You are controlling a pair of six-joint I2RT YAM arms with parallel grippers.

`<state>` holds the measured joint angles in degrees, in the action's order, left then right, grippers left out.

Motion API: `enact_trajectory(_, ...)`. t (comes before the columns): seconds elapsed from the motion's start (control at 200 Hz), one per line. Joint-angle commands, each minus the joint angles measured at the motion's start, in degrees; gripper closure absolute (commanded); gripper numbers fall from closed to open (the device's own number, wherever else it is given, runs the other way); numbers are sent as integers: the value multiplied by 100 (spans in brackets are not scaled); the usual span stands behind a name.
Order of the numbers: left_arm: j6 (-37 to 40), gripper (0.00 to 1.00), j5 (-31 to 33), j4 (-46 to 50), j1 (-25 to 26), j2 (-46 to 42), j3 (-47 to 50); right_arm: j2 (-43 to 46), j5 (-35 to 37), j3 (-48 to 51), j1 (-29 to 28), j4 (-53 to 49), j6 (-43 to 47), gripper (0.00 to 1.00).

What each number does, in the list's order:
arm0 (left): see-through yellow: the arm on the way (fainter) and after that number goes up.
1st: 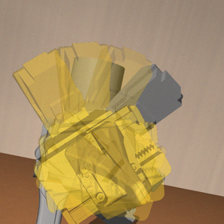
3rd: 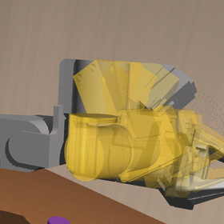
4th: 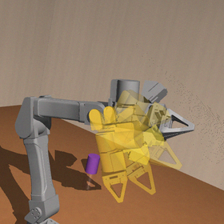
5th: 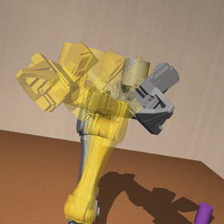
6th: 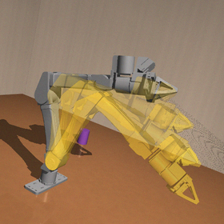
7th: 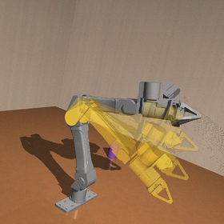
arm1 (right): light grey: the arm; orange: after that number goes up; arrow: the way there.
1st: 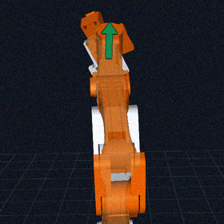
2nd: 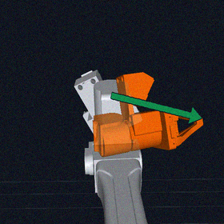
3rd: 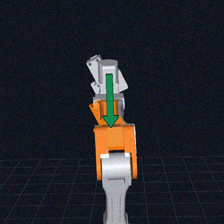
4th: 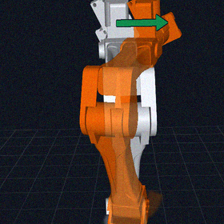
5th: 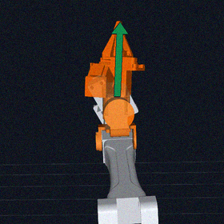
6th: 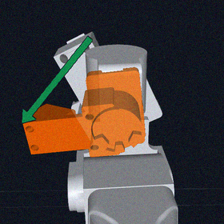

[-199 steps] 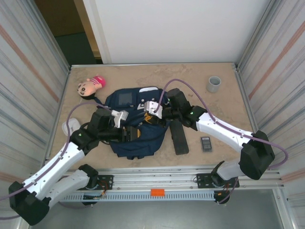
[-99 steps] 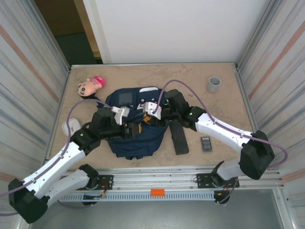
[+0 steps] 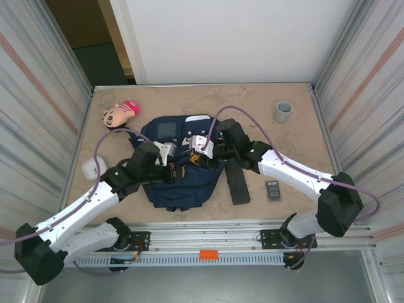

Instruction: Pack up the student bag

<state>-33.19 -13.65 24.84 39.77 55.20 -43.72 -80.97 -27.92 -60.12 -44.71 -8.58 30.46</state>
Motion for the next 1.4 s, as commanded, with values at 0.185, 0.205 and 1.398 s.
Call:
enact_trajectory(0.185, 243, 100, 1062, 1559, -442, -310, -282, 507, -934, -232, 622, -11, 113, 100)
enact_trajectory(0.205, 254, 100, 1054, 1595, -489, -354, -255, 519, -1003, -236, 671, -52, 133, 100)
enact_trajectory(1.398, 1227, 100, -424, 459, -826, -504, -55, -1283, -439, -687, -282, 91, -853, 36)
